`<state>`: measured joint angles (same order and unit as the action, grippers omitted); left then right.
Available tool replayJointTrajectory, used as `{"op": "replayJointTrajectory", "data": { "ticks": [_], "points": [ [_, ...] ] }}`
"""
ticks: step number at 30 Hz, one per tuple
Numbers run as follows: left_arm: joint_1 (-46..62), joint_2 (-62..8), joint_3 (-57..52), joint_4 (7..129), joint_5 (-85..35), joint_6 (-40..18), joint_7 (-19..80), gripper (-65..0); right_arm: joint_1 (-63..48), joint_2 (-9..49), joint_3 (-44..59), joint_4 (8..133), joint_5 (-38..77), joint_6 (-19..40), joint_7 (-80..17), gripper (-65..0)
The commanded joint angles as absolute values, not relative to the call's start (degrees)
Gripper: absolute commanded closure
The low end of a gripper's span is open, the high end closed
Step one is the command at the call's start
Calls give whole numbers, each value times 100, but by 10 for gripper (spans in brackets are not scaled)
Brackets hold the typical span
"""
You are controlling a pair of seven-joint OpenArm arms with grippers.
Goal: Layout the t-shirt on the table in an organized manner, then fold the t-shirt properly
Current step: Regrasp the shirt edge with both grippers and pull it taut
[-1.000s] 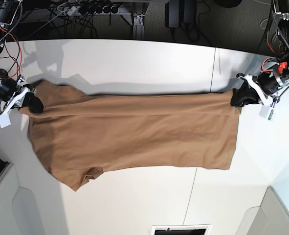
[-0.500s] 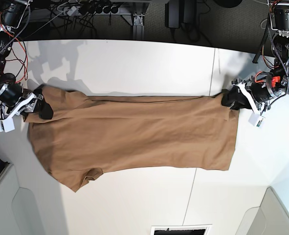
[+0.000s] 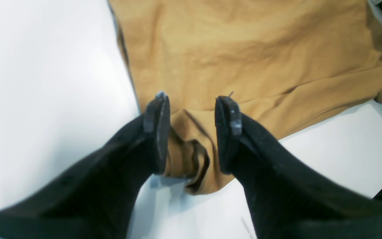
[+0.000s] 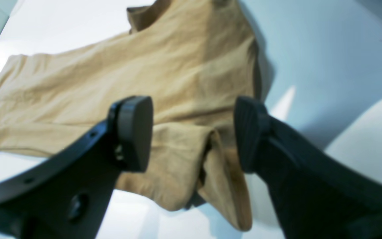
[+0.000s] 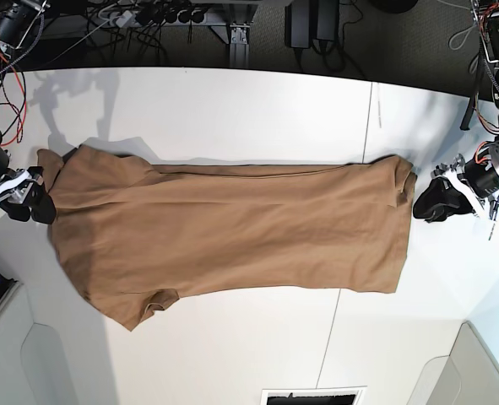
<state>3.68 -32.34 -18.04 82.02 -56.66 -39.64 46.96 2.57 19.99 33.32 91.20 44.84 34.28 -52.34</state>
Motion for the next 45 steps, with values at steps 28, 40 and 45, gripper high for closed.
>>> {"op": "replayJointTrajectory", "data": {
  "ticks": [28, 40, 45],
  "points": [
    [576, -2867, 51, 8521, -3564, -4000, 3750, 0, -139, 2095, 1664, 8366, 3389, 3326, -4829, 0],
    [1968, -3240, -432, 9780, -3621, -4000, 3752, 0, -1625, 2241, 2171, 9566, 3341, 3328, -4849, 0],
    [2106, -3238, -515, 10123, -3861, -4000, 3752, 0, -1667, 2241, 2628, 9570, 3409, 3326, -4746, 0]
  ]
}}
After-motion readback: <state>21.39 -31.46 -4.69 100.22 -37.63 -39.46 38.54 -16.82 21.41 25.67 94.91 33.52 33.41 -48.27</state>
